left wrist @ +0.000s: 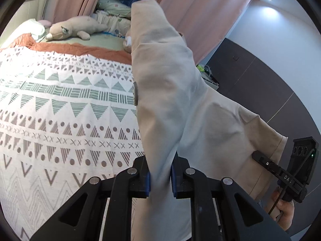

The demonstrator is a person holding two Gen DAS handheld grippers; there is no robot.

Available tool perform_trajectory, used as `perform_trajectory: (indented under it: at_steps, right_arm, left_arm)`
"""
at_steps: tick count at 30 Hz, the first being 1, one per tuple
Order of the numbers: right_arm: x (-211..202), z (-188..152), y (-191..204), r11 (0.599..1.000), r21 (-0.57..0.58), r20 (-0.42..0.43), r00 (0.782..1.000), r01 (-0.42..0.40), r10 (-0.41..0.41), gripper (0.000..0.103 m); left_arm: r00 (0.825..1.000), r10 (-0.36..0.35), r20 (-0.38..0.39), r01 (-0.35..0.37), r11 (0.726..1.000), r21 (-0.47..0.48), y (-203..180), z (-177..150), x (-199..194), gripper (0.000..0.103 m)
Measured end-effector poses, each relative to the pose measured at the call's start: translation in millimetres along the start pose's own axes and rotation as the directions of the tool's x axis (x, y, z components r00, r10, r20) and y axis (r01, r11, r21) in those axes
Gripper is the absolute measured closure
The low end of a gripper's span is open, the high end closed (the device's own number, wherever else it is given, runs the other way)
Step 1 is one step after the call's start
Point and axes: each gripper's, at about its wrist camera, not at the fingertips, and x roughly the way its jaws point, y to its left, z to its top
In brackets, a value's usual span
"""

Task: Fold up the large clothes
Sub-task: 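Lift the bundle with both grippers and carry it to the black clothes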

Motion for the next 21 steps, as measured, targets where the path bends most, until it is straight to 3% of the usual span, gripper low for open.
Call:
perform_trajectory:
  at_steps: [8, 17, 21]
  right_arm:
    - [-27, -31, 66, 0.999, -0.039, 0.091, 0.996, -0.013, 0.016, 0.091]
    - [-7, -30, 124, 0.988, -0.133, 0.103, 0.99, -0.083, 0.097, 0.092]
    - [13, -22, 150, 0.976, -0.156, 0.076, 0.983, -0.151, 0.164, 0.092]
  left_arm:
    - [0.997, -0.004, 0.075, 0.002, 0.999, 0.037, 22, 18, -70, 0.087]
    - [0.986, 0.024, 0.163, -0.023, 1.0, -0.01, 84, 31, -144, 0.087]
    - [0.978, 0.057, 0.199, -0.05, 0.998, -0.041, 113, 35, -179, 0.087]
